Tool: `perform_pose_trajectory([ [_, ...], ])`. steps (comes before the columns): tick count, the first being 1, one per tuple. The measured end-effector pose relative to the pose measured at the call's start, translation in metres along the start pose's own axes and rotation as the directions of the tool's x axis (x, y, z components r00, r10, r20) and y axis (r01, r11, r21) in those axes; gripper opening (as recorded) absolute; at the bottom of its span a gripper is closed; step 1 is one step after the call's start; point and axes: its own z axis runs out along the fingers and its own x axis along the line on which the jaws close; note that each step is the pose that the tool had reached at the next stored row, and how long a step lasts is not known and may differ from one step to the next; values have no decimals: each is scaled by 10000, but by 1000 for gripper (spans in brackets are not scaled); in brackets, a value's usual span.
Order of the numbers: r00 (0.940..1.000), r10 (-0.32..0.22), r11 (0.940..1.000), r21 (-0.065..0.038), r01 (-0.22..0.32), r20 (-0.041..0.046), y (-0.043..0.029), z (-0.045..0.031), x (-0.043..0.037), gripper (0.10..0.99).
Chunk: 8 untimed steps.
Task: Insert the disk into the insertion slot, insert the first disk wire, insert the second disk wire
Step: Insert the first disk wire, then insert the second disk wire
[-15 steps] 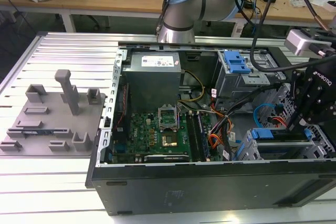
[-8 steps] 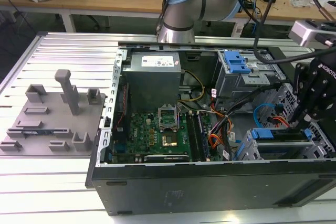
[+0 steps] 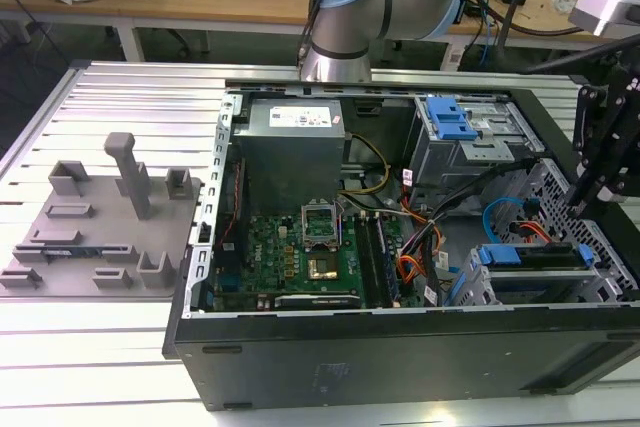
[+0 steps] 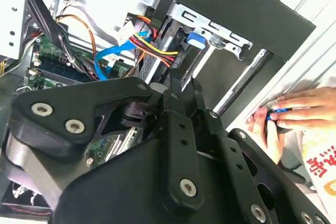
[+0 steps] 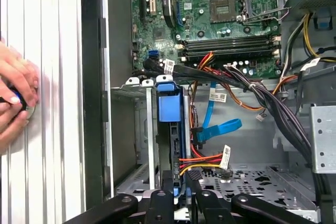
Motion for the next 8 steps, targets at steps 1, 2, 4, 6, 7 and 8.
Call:
perform_pose_trajectory([
  [1, 10000, 0, 10000, 0, 0, -2, 0, 0, 0, 239],
  [2, 10000, 1, 10000, 2, -1, -16, 1, 0, 0, 239],
  [4, 10000, 2, 10000, 3, -2, -34, 2, 0, 0, 239],
  [6, 10000, 3, 10000, 3, -3, -38, 3, 0, 0, 239],
  [7, 10000, 3, 10000, 3, -3, -40, 3, 0, 0, 239],
  [8, 10000, 3, 10000, 3, -3, -43, 3, 0, -1, 239],
])
